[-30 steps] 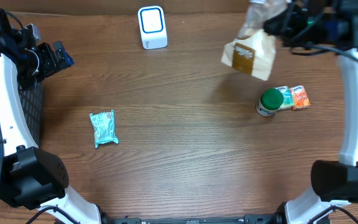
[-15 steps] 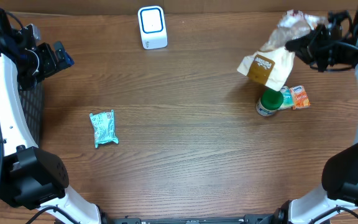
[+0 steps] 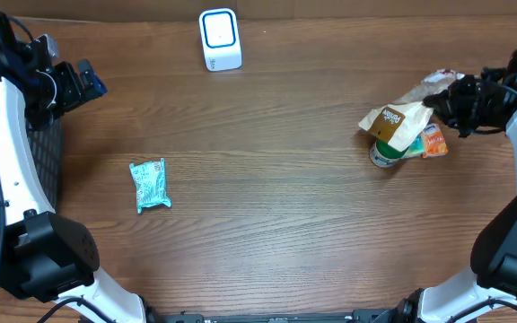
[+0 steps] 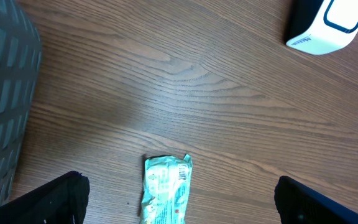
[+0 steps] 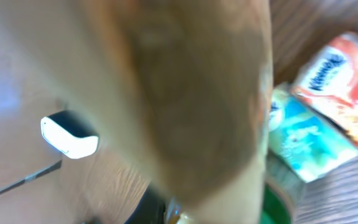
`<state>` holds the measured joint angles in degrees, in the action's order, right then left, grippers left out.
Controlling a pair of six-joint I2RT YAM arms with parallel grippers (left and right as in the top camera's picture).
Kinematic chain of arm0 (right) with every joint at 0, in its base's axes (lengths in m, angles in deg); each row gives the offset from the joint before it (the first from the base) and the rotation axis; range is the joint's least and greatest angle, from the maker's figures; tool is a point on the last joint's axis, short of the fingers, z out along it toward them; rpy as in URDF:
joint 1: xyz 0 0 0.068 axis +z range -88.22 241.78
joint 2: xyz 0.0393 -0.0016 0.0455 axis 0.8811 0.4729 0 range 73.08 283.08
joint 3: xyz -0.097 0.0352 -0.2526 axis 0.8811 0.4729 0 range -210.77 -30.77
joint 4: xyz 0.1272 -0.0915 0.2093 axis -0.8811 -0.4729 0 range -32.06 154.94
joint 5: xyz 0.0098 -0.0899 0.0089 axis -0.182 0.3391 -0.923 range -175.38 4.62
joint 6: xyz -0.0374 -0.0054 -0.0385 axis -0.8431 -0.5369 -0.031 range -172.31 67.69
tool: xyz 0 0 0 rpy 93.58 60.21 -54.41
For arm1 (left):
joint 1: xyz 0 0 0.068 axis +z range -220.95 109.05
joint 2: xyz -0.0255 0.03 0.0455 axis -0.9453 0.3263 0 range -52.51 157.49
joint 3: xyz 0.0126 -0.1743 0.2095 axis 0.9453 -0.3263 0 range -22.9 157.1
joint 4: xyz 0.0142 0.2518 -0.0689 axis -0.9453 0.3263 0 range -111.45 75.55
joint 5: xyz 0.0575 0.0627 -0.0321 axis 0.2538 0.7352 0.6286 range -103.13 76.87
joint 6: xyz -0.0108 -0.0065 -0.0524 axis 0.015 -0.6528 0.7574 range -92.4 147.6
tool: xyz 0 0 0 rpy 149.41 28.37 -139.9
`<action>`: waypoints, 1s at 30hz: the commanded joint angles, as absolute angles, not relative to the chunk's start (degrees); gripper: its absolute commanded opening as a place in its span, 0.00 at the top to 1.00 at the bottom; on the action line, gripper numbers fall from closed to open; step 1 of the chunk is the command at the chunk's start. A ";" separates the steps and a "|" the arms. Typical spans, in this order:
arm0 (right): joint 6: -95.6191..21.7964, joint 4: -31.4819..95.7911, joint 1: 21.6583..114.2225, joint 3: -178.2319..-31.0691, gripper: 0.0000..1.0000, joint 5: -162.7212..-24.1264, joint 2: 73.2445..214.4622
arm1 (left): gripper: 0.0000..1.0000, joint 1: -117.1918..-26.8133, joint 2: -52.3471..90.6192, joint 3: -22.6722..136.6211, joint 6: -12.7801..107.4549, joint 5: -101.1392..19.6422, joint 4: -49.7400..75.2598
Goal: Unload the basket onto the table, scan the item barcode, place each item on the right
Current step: 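Carry the bag right and set it beside the jar, release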
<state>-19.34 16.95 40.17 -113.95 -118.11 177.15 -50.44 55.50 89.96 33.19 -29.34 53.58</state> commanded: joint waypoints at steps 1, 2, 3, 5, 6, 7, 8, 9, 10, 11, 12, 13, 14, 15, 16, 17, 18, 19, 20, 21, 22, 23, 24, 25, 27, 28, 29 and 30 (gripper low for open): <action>-15.89 18.70 40.21 -111.94 0.96 -115.36 175.64 | 0.00 -50.40 56.04 89.72 32.92 -29.19 53.47; -14.97 18.81 40.21 -111.57 0.96 -114.26 175.64 | 0.00 -50.40 56.04 89.72 32.92 -29.19 53.49; -14.55 18.75 40.21 -111.37 0.96 -113.26 175.64 | 0.01 -50.40 56.04 89.72 32.92 -29.19 53.49; -14.60 18.11 40.21 -111.31 0.90 -111.77 175.64 | 0.01 -50.40 56.04 89.72 32.92 -29.19 53.47; -14.62 17.83 40.21 -111.31 0.88 -111.34 175.64 | 0.00 -50.40 56.04 89.72 32.92 -29.19 53.47; -14.62 17.46 40.21 -111.31 0.86 -111.01 175.64 | 0.00 -50.40 56.04 89.72 32.92 -29.19 53.49; -14.66 16.95 40.21 -111.31 0.84 -110.85 175.64 | 0.00 -50.40 56.04 89.72 32.92 -29.19 53.47; -14.66 16.82 40.21 -111.31 0.83 -110.88 175.64 | 0.00 -50.42 56.04 89.72 32.92 -29.21 53.49; -14.66 16.63 40.21 -111.31 0.81 -110.88 175.64 | 0.00 -50.42 56.04 89.72 32.92 -29.19 53.49; -14.70 16.54 40.21 -111.31 0.79 -110.90 175.64 | 0.00 -50.40 56.04 89.72 32.92 -29.19 53.49; -14.81 16.43 40.21 -111.31 0.74 -110.90 175.64 | 0.00 -50.40 56.04 89.72 32.92 -29.19 53.47; -14.84 16.36 40.21 -111.31 0.69 -110.88 175.64 | 0.00 -50.40 56.04 89.72 32.92 -29.19 53.49; -15.05 16.23 40.21 -111.31 0.67 -110.88 175.64 | 0.01 -50.40 56.04 89.72 32.92 -29.19 53.49; -15.29 16.19 40.21 -111.31 0.66 -110.88 175.64 | 0.01 -50.40 56.04 89.72 32.92 -29.19 53.47; -15.58 16.10 40.21 -111.31 0.63 -110.88 175.62 | 0.00 -50.40 56.04 89.72 32.92 -29.19 53.49; -15.97 15.82 40.21 -111.35 0.62 -110.92 175.62 | 0.01 -50.40 56.04 89.72 32.92 -29.19 53.49; -16.34 15.34 40.21 -111.44 0.61 -110.90 175.62 | 0.00 -50.40 56.04 89.72 32.92 -29.21 53.47; -16.56 14.66 40.21 -111.55 0.61 -110.90 175.53 | 0.01 -50.40 56.04 89.72 32.92 -29.19 53.47; -16.80 14.18 40.21 -111.61 0.60 -110.88 175.36 | 0.01 -50.40 56.04 89.72 32.92 -29.19 53.49; -17.50 13.30 40.21 -111.90 0.60 -110.88 175.03 | 0.00 -50.40 56.04 89.72 32.92 -29.19 53.49; -18.18 12.71 40.21 -112.20 0.58 -110.85 174.73 | 0.00 -50.40 56.04 89.72 32.92 -29.21 53.47; -18.40 11.84 40.21 -112.62 0.57 -110.42 174.29 | 0.00 -50.40 56.04 89.72 32.92 -29.19 53.49; -18.79 10.66 40.21 -113.19 0.56 -109.67 173.61 | 0.00 -50.40 56.04 89.72 32.92 -29.19 53.49; -19.54 9.54 40.21 -113.86 0.55 -108.93 172.82 | 0.01 -50.40 56.04 89.72 32.92 -29.19 53.47; -19.73 7.66 40.24 -114.91 0.55 -107.55 171.12 | 0.01 -50.40 56.04 89.72 32.92 -29.19 53.49; -20.08 7.01 40.28 -115.33 0.55 -107.29 169.96 | 0.01 -50.40 56.04 89.72 32.92 -29.19 53.47; -20.41 6.61 40.28 -115.52 0.55 -107.31 169.07 | 0.01 -50.40 56.04 89.72 32.92 -29.19 53.47; -20.72 5.96 40.28 -115.83 0.55 -107.34 167.67 | 0.01 -50.40 56.04 89.72 32.92 -29.21 53.47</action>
